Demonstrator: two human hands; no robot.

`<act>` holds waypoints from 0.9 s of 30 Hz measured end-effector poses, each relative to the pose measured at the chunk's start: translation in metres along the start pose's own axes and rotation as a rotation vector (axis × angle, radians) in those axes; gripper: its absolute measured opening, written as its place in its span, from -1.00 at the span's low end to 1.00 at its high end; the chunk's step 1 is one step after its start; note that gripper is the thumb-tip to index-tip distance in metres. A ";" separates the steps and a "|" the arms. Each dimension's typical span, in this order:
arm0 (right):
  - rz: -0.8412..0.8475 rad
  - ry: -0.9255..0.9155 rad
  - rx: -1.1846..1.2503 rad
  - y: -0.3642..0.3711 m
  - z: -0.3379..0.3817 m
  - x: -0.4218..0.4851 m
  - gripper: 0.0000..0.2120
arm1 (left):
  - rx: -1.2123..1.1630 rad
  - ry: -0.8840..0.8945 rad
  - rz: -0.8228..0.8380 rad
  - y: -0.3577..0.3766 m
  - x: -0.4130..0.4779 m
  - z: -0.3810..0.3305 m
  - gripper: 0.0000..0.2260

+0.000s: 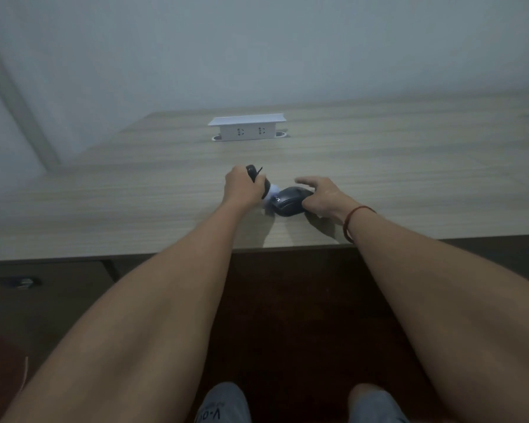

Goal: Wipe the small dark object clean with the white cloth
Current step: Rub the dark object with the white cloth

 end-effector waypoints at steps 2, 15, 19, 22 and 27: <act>-0.159 0.054 0.051 -0.006 -0.006 0.002 -0.48 | -0.119 -0.022 -0.028 -0.001 -0.001 -0.007 -0.74; -0.187 -0.034 -0.116 0.004 -0.006 -0.018 -0.11 | 0.058 0.044 -0.037 -0.006 0.006 -0.004 -0.67; -0.176 -0.009 -0.104 0.009 -0.009 -0.007 0.10 | -0.057 0.050 -0.033 -0.013 0.014 -0.012 -0.68; -0.061 0.044 0.086 0.011 -0.006 -0.005 0.12 | -0.138 0.047 -0.003 -0.014 0.014 -0.015 -0.70; 0.004 0.041 0.167 0.018 -0.008 0.001 0.03 | -0.097 0.127 0.114 0.005 0.007 -0.031 -0.71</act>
Point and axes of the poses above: each hand's wrist, its own x-axis towards the middle knuckle, its own y-axis out of the palm, z = x × y, the point moved 6 cm from there along x, towards the middle knuckle, and after that the axes turned 12 degrees about -z, right-handed, at the moved point
